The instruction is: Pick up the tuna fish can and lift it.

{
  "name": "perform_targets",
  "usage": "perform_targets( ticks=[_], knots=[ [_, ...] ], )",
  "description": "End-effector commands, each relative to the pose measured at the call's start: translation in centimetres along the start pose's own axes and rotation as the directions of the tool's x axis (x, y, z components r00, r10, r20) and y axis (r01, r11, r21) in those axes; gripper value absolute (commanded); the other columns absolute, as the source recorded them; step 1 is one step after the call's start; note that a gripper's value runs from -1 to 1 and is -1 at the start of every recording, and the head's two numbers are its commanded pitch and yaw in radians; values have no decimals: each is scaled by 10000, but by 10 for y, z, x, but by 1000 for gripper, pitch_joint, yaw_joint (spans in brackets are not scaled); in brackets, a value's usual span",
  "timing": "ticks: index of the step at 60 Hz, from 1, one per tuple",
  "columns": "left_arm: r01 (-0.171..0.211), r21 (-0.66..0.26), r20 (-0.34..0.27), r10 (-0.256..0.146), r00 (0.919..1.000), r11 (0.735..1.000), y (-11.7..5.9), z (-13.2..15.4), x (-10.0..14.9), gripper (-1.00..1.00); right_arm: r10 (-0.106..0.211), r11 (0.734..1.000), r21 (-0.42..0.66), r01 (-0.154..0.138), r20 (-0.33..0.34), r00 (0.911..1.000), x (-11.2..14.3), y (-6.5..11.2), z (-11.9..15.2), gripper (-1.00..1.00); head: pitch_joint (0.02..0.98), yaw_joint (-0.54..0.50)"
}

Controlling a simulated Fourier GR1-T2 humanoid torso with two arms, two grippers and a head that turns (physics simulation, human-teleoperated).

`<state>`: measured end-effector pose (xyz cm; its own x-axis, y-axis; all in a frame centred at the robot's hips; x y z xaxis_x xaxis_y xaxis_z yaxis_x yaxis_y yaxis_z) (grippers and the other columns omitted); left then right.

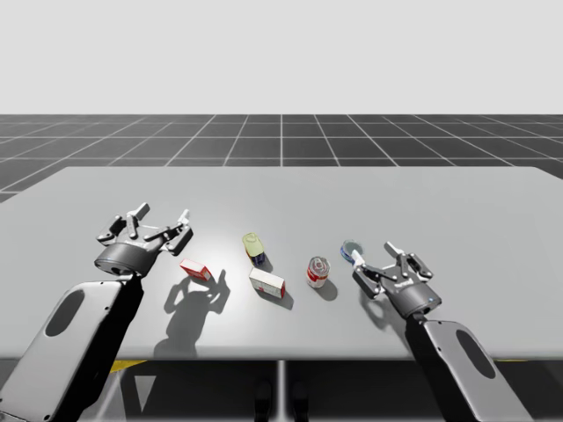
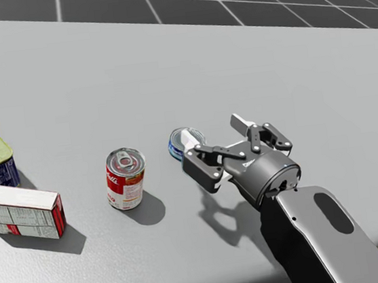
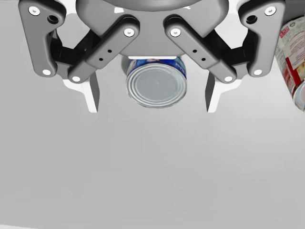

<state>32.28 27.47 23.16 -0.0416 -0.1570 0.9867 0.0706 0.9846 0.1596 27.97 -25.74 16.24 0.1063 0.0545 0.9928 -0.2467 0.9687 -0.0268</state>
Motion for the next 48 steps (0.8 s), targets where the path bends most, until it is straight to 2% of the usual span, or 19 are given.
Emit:
perform_targets(
  ticks=[1,5,9,12,16,18,21,26,35,43,48],
  knots=[
    [15,-5,-27,-15,10000,10000,-1,0,-1,-1000,251,9994,237,-244,-320,9992,-19,6,-9,-1000,799,-344],
    [22,-9,-27,-22,10000,10000,-1,-1,-1,-1000,371,9989,289,-360,-373,9986,-24,7,-14,-1000,799,-344],
    [31,-6,-29,-31,10000,10000,-1,0,-1,-1000,342,9989,328,-324,-530,9980,-28,7,-20,-1000,799,-339],
    [41,-10,-33,-41,10000,10000,-1,-1,-1,-1000,506,9985,228,-492,-635,9967,-31,7,-24,-1000,799,-336],
    [49,-10,-41,-49,10000,10000,-1,-1,-2,-1000,379,9992,165,-365,-913,9951,-34,8,-29,-1000,800,-335],
    [48,-9,-41,-48,10000,10000,-1,-1,-2,-1000,484,9987,177,-469,-969,9941,-36,7,-32,-1000,801,-336],
    [51,-9,-39,-51,10000,10000,-1,-1,-2,-1000,417,9989,237,-394,-1058,9935,-37,8,-35,-1000,801,-337],
    [59,-11,-48,-59,10000,10000,-1,-1,-2,-1000,579,9982,221,-558,-1116,9921,-40,9,-43,-1000,801,-336],
    [61,-15,-49,-61,10000,10000,-1,-1,-2,-1000,618,9981,64,-615,-1286,9898,-42,8,-54,-1000,799,-335],
    [63,-25,-35,-63,10000,10000,-1,0,-2,-1000,417,9991,100,-407,-1553,9870,-46,7,-61,-1000,802,-330],
    [73,-34,-30,-73,10000,10000,-1,0,-2,-1000,446,9990,127,-431,-1636,9855,-46,8,-62,-1000,803,-327]
  ],
)
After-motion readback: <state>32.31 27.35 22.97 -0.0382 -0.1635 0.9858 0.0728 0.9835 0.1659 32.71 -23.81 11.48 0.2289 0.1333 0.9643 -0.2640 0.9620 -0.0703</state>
